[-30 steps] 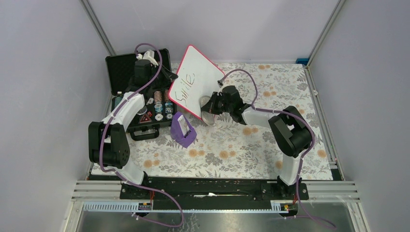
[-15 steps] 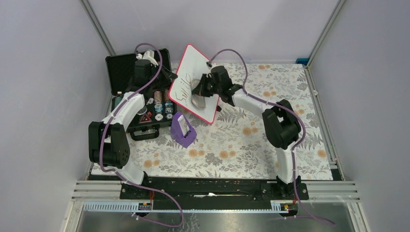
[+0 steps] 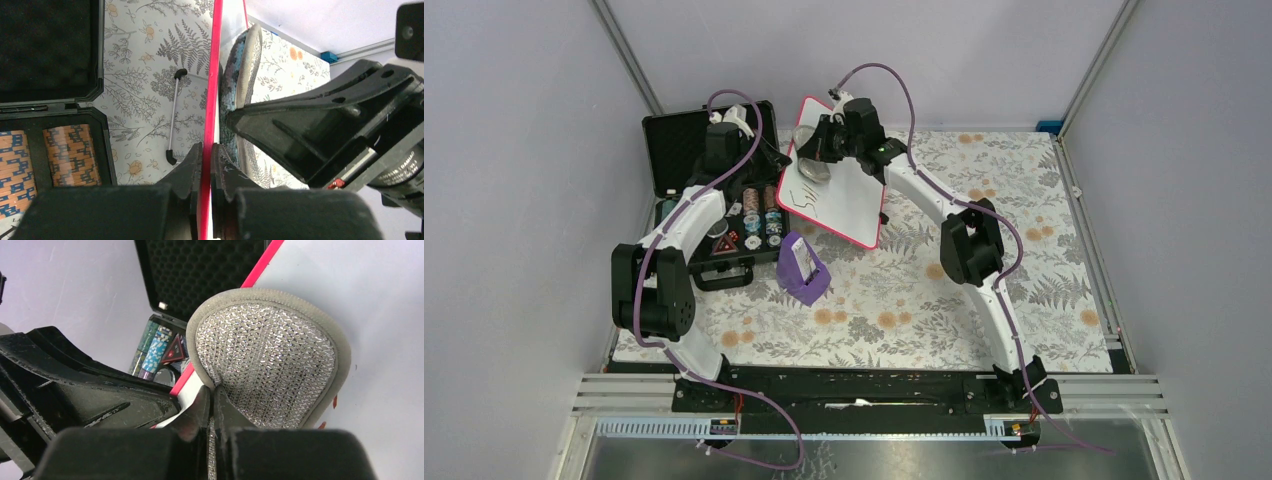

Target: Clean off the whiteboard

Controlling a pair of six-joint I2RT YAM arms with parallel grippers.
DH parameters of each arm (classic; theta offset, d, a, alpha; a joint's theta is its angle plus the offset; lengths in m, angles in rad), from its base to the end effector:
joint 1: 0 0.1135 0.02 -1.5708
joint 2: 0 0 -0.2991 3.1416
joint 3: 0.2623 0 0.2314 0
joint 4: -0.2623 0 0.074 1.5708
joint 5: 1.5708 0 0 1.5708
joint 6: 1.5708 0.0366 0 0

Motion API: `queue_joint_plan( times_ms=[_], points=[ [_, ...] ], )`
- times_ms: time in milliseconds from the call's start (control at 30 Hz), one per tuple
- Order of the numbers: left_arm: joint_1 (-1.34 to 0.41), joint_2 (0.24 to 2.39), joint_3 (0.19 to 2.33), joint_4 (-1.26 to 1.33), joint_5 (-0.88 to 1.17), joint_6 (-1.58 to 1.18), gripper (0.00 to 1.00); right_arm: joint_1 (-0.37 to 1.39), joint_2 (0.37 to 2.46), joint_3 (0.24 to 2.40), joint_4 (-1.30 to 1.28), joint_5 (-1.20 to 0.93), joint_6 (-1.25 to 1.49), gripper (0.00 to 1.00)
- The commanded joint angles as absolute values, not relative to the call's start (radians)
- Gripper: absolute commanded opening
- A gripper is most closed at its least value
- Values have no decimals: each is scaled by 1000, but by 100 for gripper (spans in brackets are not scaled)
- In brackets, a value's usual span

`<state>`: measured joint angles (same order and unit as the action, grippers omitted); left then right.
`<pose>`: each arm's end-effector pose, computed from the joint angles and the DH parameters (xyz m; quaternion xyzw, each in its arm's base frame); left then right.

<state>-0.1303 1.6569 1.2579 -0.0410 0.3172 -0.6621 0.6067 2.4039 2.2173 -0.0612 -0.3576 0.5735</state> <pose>0.3687 -0.0598 0.3336 -0.1375 0.8267 -0.3272 0.4366 0.4668 0.3395 0.3056 -0.1221 0.7746 0.4530 0.4242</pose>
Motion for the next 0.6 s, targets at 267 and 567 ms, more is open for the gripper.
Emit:
queue_joint_plan(
  times_ms=[267,567],
  points=[
    [-199,1684,1299,-167,462,-656,0,456,2310,1738,105,-339,600,0],
    [-205,1687,1295,-169,473,-669,0,535,2426,2055,-74,-393,523,0]
  ],
)
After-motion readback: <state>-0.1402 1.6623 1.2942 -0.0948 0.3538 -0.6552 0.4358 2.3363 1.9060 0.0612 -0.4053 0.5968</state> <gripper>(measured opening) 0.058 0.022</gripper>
